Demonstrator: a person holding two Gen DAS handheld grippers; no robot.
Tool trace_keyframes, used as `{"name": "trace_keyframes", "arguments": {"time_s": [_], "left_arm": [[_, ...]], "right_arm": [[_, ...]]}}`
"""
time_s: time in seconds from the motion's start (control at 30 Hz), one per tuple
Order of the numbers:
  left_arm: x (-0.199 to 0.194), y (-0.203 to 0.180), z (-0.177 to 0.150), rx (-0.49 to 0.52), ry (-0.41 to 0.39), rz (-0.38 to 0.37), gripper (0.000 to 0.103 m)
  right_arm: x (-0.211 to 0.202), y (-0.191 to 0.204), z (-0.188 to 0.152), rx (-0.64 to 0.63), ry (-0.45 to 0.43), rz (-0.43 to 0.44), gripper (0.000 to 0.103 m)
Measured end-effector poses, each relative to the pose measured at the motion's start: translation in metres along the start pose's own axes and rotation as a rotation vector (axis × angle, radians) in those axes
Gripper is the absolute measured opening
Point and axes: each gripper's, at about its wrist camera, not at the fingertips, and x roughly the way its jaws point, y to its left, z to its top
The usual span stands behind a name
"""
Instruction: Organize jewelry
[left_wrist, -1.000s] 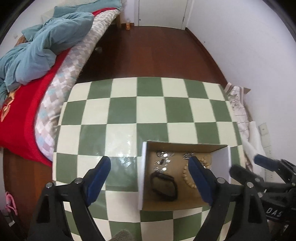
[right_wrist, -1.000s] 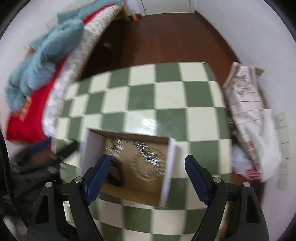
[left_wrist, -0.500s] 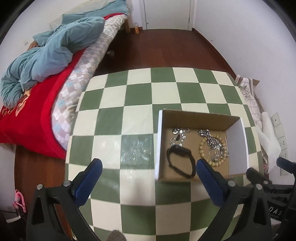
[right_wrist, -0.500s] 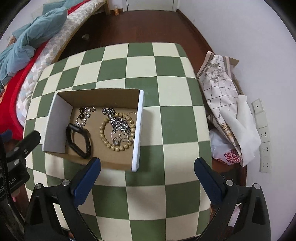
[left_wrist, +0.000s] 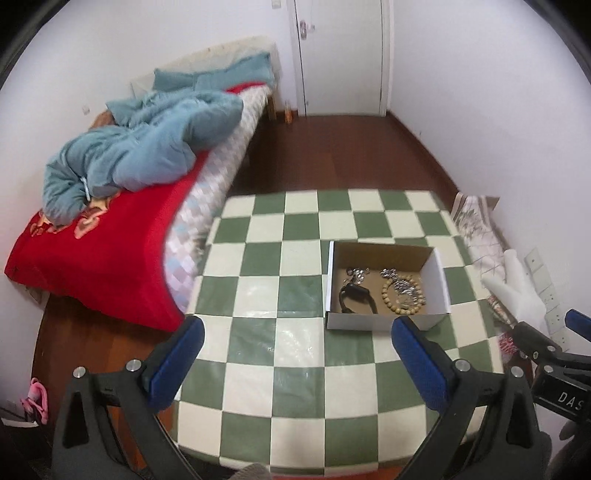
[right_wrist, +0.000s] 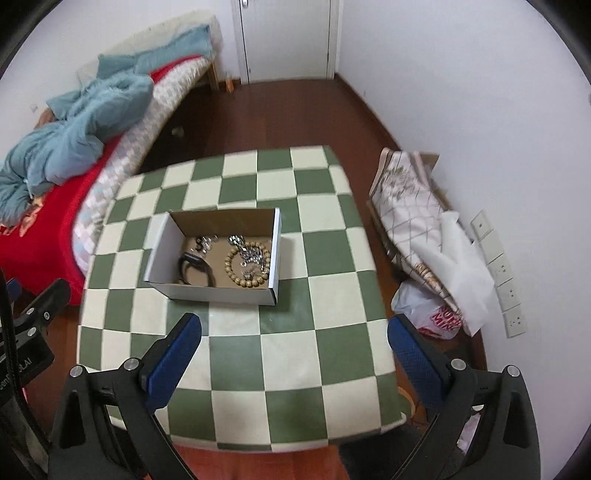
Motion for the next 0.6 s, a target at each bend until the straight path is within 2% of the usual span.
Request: {"name": "trace_keyframes", "arguments": {"time_s": [0.37, 0.6], "left_arm": [[-0.108, 0.006, -0.016, 0.001, -0.13, -0.042, 0.103], [-0.142, 0.009, -0.012, -0.012, -0.135, -0.062, 0.103]], "right_arm": [[-0.125, -0.008, -0.04, -0.007, -0.167, 0.002, 0.102], [-0.174, -0.013, -0.043, -0.001, -0.219, 0.001, 0.102]]}}
